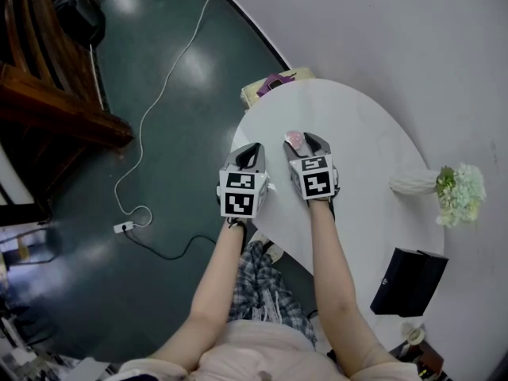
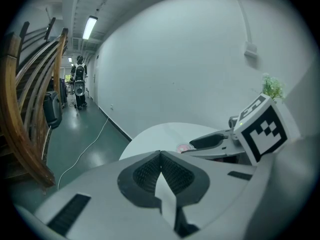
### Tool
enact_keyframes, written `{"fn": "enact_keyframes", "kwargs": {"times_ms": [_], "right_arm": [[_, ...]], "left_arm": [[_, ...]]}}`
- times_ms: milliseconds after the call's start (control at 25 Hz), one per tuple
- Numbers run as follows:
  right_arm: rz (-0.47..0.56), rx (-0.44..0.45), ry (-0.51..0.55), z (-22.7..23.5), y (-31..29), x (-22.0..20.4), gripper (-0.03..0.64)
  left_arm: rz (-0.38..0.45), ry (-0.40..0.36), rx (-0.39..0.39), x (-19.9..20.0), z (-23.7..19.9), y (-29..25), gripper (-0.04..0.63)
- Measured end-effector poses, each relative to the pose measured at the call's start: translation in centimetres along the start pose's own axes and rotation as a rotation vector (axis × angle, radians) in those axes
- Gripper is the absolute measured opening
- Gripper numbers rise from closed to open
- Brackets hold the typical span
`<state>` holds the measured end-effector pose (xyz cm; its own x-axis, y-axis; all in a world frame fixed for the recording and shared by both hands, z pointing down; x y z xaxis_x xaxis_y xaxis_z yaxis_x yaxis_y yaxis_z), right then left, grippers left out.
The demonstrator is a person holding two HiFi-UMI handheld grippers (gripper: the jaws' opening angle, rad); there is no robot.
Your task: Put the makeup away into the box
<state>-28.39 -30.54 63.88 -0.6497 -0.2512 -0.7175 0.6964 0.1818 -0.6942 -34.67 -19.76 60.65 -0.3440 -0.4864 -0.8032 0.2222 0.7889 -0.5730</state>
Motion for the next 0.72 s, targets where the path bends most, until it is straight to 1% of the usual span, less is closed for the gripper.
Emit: {"fn": "enact_keyframes", "kwargs": {"times_ms": [160, 320, 480, 720], "right_arm": [[0.076, -0.063, -0.041, 1.3, 2.9, 0.5, 0.242], [0.129, -0.124, -0.106, 2.8, 6.9, 0.3, 0.242], [0.163, -0.205, -0.170, 5.1, 11.4, -1.2, 0.242], [0.203, -0.361, -0.267, 9.3, 19.2, -5.1, 0.242]], "left_arm": [[0.012, -0.011, -0.014, 0.6, 0.6, 0.5, 0.026], [0.031, -0.043, -0.065, 1.8, 3.2, 0.8, 0.026], [0.035, -0.092, -0.141, 2.6, 7.7, 0.7, 0.026], [0.027, -0.201, -0.307, 3.1, 17.1, 0.3, 0.026]]}}
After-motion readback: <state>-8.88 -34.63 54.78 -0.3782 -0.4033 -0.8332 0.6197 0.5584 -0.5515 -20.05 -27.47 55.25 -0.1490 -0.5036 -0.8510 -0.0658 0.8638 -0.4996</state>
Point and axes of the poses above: the fingertips, and each gripper's own axes: y backward along the fingers, z to its right, x out of its top, the point moved 4 cm from there along y, backward along the fingers, and after that the axes turned 3 degrees about -y, right-handed, at the moved point
